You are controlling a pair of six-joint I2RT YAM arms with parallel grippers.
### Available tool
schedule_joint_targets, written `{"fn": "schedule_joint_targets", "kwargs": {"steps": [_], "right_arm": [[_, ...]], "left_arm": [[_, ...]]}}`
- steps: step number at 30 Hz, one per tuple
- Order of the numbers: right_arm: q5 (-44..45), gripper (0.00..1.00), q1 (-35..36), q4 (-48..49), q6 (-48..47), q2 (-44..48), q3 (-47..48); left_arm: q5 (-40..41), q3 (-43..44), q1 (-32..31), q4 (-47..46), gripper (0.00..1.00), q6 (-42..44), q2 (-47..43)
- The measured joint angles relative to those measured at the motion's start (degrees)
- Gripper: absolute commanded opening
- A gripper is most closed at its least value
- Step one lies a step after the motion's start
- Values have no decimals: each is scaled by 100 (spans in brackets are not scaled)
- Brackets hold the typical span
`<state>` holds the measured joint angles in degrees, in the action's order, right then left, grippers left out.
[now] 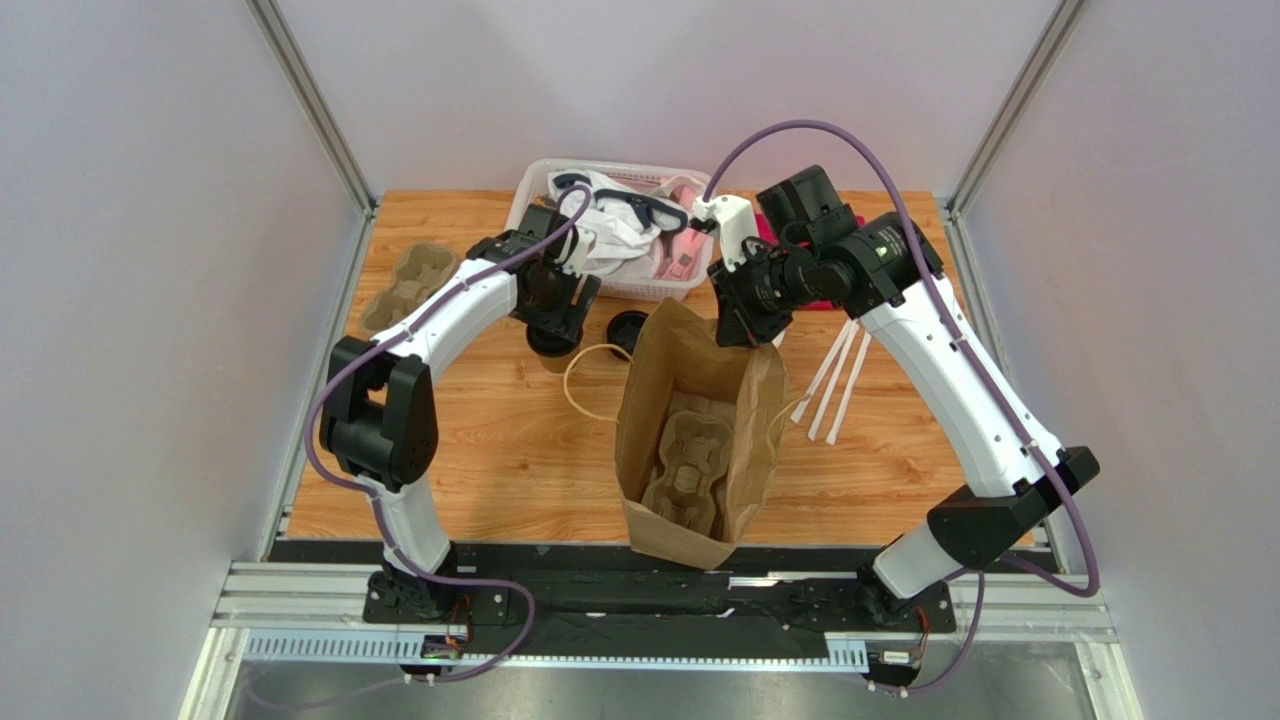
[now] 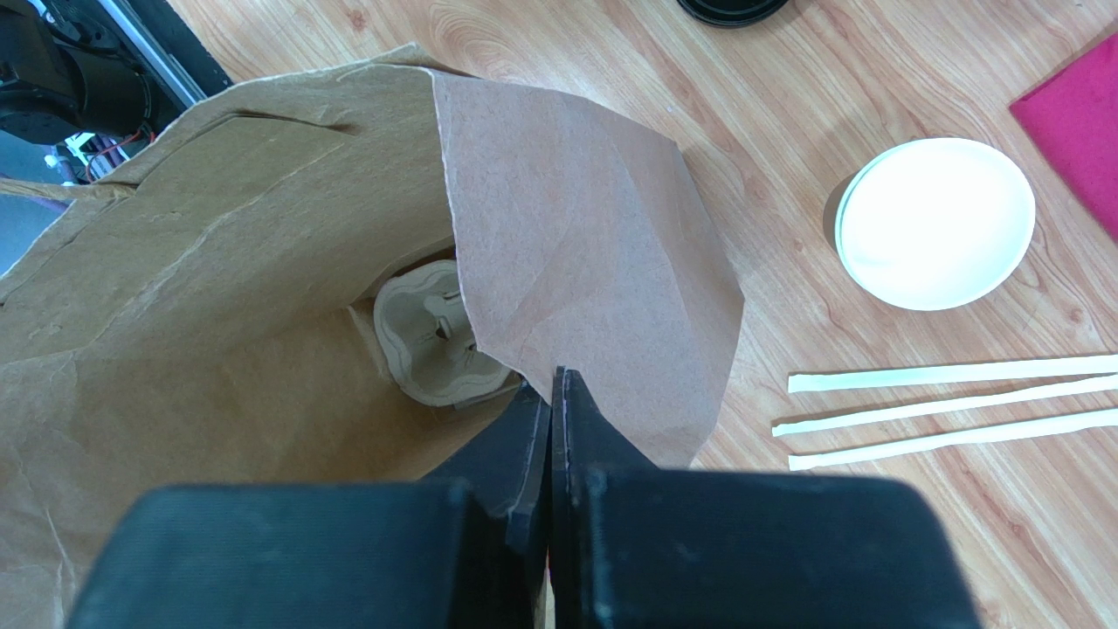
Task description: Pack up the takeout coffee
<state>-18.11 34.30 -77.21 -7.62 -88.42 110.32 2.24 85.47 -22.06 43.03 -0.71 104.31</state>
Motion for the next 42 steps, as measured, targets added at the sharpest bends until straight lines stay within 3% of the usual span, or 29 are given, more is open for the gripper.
{"fn": "schedule_joint_targets", "kwargs": {"steps": [4, 11, 22, 25, 30, 34, 42], "right_arm": [[0, 0, 0, 0, -2, 0, 0], [0, 0, 0, 0, -17, 0, 0], [4, 0, 0, 0, -20, 2, -2], [4, 0, 0, 0, -17, 2, -2], [-2, 0, 0, 0, -17, 13, -2], [-7, 0, 0, -2, -15, 28, -2], [-203, 0, 0, -2, 50, 31, -2]], "left_arm": [[-2, -13, 0, -44, 69, 72, 2], [-35, -116, 0, -87, 45, 214, -116], [-76, -197, 2, 1038, 32, 667, -907], [-284, 229, 2, 1506, 30, 807, -1397], [-944, 2020, -48, 1998, 27, 1141, -2144], [-1375, 3104, -695, 2122, 25, 1517, -2806], [-1639, 4009, -3106, 2612, 22, 2315, -3200]]}}
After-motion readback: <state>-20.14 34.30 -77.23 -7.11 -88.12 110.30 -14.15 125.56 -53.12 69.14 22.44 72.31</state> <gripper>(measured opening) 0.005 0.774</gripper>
